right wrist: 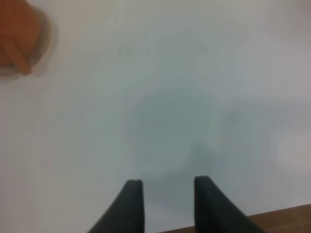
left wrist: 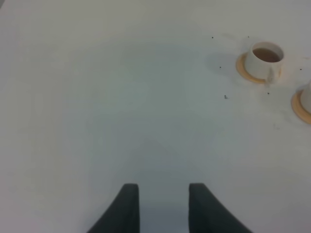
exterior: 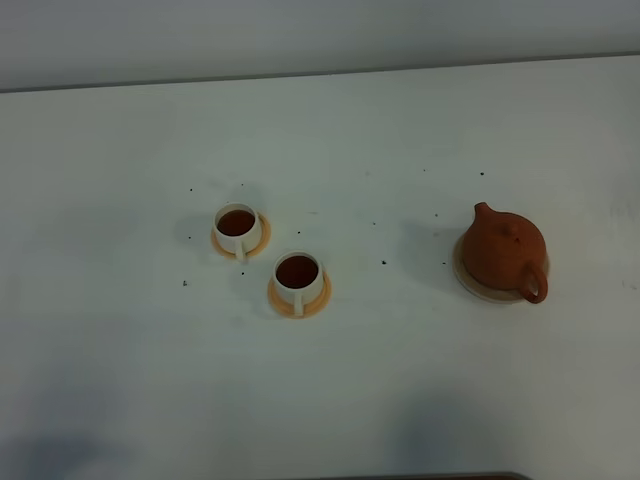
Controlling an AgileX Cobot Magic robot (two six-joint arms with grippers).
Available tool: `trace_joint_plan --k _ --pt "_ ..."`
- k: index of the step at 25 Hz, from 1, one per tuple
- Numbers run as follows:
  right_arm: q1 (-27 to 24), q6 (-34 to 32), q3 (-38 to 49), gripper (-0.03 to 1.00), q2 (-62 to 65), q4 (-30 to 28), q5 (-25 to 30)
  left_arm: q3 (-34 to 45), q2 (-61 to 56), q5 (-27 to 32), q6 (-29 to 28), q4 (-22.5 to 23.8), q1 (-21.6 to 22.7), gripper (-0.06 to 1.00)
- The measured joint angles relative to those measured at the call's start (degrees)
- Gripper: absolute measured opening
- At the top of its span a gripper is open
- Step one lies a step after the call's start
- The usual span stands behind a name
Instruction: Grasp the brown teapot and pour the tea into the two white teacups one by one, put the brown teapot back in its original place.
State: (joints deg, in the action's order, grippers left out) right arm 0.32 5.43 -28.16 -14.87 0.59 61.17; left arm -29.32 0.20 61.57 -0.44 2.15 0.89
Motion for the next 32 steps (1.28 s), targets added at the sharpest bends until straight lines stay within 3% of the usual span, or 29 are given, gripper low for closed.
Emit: trace_joint_plan --k 32 --pt "-0.6 -0.1 0.0 0.24 14.4 0.0 0.0 0.0 0.0 0.0 0.1 0.0 0.0 0.25"
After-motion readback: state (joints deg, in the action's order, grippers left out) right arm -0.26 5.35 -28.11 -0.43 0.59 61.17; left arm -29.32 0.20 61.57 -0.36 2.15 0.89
